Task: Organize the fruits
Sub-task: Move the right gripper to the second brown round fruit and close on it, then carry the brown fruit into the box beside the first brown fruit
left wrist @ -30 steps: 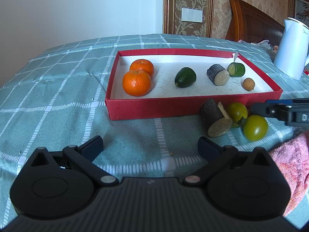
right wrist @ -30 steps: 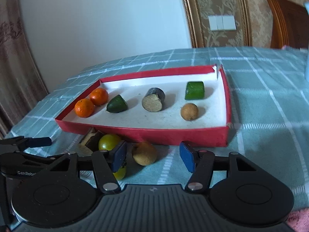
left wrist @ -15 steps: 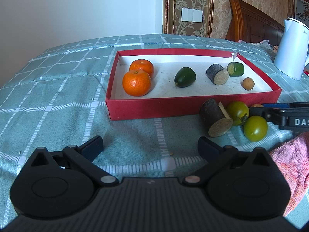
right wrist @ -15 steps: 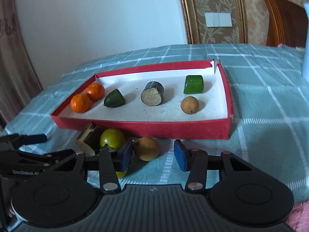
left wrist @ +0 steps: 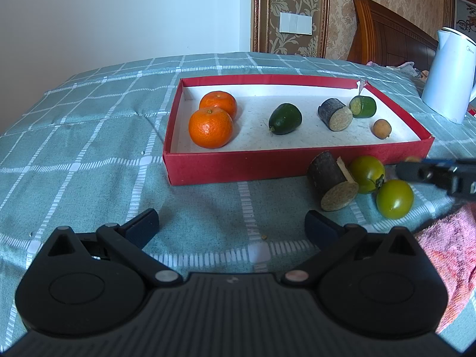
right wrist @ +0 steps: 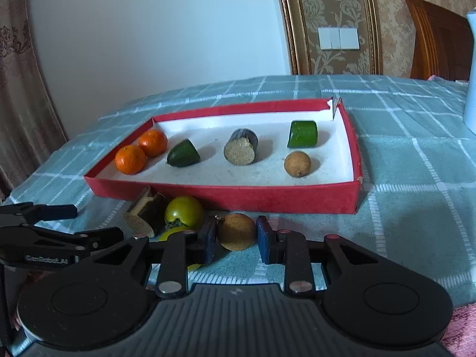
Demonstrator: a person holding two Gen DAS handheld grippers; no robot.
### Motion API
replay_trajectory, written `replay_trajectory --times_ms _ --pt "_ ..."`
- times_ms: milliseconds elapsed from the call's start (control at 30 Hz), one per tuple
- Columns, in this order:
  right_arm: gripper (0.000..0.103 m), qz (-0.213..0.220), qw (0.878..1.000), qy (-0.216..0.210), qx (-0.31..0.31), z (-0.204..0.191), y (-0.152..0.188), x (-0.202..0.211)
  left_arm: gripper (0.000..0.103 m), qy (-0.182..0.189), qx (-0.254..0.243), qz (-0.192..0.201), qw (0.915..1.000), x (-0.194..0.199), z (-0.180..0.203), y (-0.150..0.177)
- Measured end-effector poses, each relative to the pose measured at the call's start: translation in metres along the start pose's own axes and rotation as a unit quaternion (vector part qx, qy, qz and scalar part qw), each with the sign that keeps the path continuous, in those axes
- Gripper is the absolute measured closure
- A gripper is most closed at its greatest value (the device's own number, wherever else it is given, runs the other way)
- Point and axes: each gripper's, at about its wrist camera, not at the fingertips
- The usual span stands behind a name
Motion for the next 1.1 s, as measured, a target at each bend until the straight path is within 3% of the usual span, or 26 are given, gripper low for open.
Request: replay_trajectory --times_ms 400,700,1100 --pt "0.075 0.052 0.998 0.035 0.027 0.004 -0.033 0.009 0.000 0.000 0.000 0.000 1.0000 0.000 0.000 0.000" --pt "0.075 0.037 0.996 0.054 0.061 -0.003 -0.053 -0.023 0.000 0.000 0.000 0.000 1.0000 0.000 0.000 0.000" --pt "0.075 0.010 0.995 0.068 0.078 -0.006 -0.053 -0.053 0.000 0.000 0.000 0.000 1.0000 -0.001 0.000 0.000"
Point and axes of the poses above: each gripper's, at about its wrist camera, not at the fingertips, and x roughly against the way its jaws point, z to its right, y to its underside, and after that the axes turned 7 degrees about -z, right-handed
